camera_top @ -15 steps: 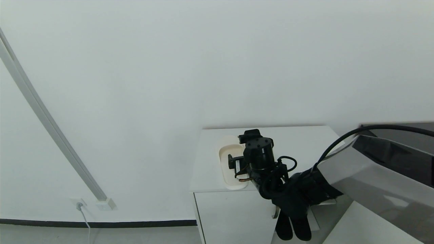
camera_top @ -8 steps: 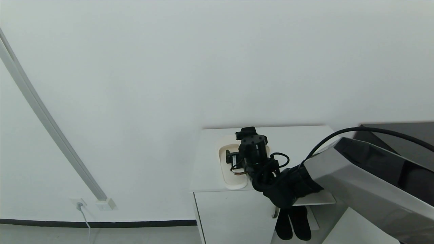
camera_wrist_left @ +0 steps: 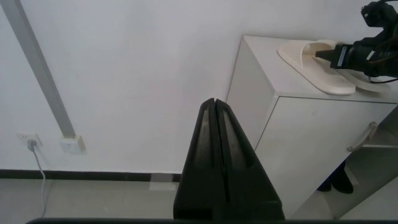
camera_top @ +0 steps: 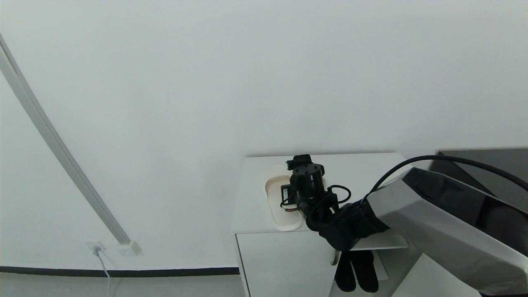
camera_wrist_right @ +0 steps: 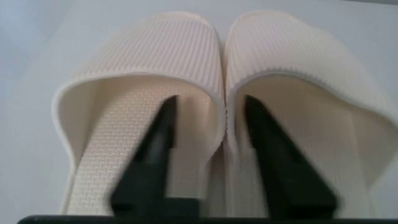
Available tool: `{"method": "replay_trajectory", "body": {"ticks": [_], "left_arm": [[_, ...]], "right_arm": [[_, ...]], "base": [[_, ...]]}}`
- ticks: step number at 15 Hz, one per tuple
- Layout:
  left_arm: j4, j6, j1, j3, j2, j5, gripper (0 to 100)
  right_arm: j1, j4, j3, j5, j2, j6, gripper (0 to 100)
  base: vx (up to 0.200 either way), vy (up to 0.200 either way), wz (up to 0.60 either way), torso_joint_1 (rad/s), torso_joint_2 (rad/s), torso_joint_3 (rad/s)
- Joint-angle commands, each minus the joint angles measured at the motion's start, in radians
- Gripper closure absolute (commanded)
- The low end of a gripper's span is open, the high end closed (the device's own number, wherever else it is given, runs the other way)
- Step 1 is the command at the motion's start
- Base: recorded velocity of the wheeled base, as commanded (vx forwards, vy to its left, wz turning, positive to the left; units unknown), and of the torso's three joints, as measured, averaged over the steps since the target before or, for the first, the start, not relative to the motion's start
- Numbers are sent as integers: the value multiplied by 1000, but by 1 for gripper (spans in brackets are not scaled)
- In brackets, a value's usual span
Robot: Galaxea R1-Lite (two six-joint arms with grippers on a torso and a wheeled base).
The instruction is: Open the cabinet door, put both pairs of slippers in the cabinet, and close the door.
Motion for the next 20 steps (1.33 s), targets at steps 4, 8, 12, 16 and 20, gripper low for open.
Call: {"method": "replay_trajectory", "body": {"ticks": [4, 8, 12, 16, 20], "left_arm": [[0, 0, 1, 0, 1, -1, 100], [0, 0, 1, 0, 1, 1, 100], [-1, -3, 1, 0, 1, 1, 100], [-1, -3, 1, 0, 1, 1, 100], [0, 0, 1, 0, 1, -1, 100]], "right_arm": [[18, -17, 136, 23, -131, -15, 100], [33, -142, 466, 184, -415, -124, 100], [54, -139, 785, 348, -696, -129, 100], [116, -127, 909, 366, -818, -124, 100], [143, -124, 908, 368, -791, -121, 100]], "base": [[0, 0, 0, 0, 0, 0], [0, 0, 0, 0, 0, 0], [0, 0, 0, 0, 0, 0], [0, 0, 0, 0, 0, 0], [0, 0, 0, 0, 0, 0]]}}
